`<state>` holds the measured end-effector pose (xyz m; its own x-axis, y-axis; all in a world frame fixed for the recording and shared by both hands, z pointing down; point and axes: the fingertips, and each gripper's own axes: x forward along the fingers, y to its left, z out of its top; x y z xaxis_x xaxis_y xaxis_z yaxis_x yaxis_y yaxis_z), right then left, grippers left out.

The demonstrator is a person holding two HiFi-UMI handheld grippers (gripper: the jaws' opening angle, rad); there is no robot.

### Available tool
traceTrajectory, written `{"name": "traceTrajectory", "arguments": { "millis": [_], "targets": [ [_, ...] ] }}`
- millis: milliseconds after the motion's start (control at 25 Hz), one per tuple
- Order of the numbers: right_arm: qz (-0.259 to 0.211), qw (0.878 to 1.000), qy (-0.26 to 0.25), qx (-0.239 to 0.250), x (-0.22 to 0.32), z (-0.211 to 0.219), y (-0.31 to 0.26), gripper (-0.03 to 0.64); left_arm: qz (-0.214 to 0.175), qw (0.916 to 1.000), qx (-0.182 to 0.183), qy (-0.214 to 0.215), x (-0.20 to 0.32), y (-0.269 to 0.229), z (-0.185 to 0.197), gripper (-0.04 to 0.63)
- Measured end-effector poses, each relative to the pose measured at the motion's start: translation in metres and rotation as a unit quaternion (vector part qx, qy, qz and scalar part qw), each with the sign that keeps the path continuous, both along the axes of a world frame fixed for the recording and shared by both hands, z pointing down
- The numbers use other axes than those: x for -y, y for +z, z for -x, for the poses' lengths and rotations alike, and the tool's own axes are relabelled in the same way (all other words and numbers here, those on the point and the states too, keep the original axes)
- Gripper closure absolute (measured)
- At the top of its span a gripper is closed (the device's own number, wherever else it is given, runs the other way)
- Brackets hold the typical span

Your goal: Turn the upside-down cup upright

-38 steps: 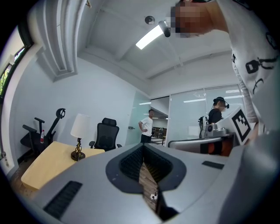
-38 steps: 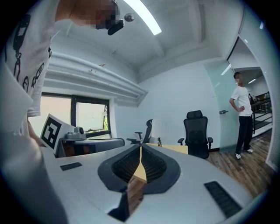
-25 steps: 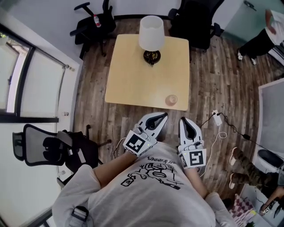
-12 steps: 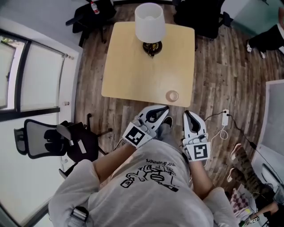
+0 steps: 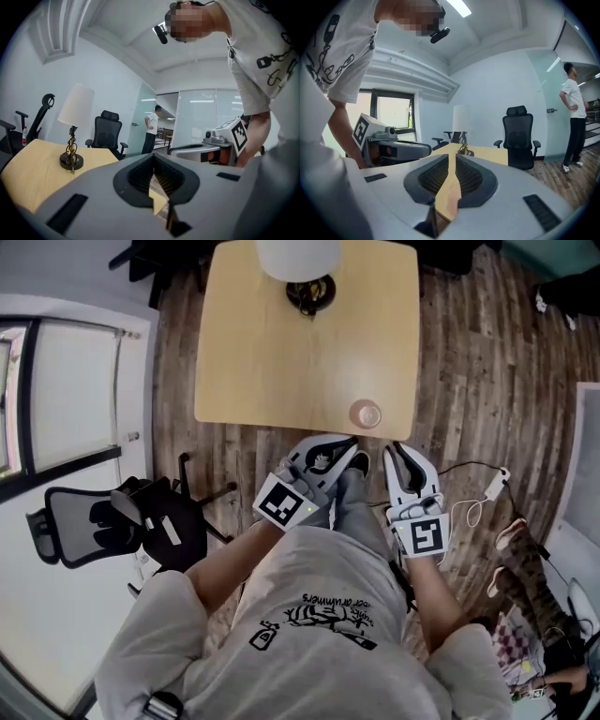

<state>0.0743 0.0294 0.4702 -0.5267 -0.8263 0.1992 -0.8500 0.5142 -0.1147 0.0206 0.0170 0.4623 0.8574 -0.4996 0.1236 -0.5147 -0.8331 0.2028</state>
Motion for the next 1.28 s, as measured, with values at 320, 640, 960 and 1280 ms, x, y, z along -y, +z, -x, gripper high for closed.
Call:
{"name": "traceTrajectory", "arguments": {
  "millis": [320,640,960,1280],
  "targets": [
    [0.012,1.0,-0.007,0.003,0.01,0.016,0.045,0.507,0.011,0.9999,0.011,0.007,0.008,0.042,0.01,0.586],
    [0.024,1.0,0.009,-0.01,0.024,0.021,0.09,0.374,0.03,0.9993,0.016,0.013,0.018,0.082,0.024,0.586],
    [0.024,0.999,0.01,-0.031,0.034,0.035,0.125,0.313,0.03,0.9989,0.025,0.027,0.022,0.112,0.026,0.586],
    [0.026,0.999,0.022,-0.036,0.042,0.036,0.143,0.285,0.025,0.9987,0.027,0.035,0.026,0.126,0.023,0.586]
  ]
}}
